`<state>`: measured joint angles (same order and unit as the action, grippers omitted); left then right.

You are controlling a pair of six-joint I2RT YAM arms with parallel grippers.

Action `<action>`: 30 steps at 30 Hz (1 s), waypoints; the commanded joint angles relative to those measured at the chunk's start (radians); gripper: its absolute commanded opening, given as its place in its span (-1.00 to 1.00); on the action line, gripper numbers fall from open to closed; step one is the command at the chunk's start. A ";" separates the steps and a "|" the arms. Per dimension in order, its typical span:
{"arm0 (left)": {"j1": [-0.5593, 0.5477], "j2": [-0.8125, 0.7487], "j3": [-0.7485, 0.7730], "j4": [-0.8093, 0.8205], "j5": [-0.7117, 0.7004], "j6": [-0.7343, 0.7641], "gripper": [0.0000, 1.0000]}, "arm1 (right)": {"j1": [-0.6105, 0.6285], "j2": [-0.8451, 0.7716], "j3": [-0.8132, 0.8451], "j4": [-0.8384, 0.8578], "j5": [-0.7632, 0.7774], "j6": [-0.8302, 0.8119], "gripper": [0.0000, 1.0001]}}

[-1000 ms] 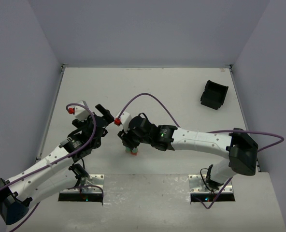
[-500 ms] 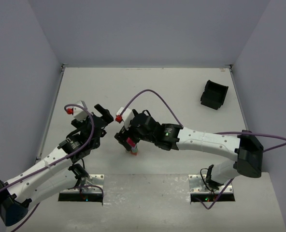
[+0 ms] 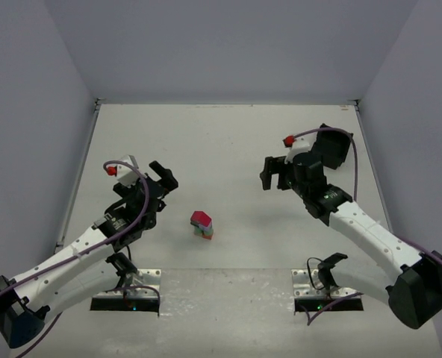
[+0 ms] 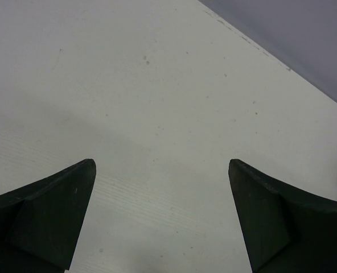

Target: Build the wood block tower

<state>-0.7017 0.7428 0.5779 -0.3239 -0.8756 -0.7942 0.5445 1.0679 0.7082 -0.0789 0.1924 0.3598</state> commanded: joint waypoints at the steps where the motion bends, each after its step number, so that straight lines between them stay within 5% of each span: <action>1: 0.067 0.004 -0.022 0.085 0.047 0.021 1.00 | -0.146 -0.085 -0.193 0.046 -0.084 0.138 0.97; 7: 0.235 -0.011 -0.084 0.185 0.248 0.070 1.00 | -0.227 -0.164 -0.353 0.095 -0.120 0.194 0.97; 20: 0.249 0.029 -0.073 0.187 0.259 0.084 1.00 | -0.227 -0.478 -0.489 0.141 0.018 0.263 0.97; 30: 0.249 0.025 -0.072 0.190 0.262 0.094 1.00 | -0.227 -0.484 -0.468 0.095 0.091 0.316 0.97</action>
<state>-0.4610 0.7734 0.4984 -0.1810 -0.6201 -0.7144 0.3222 0.5760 0.2211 0.0012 0.2306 0.6423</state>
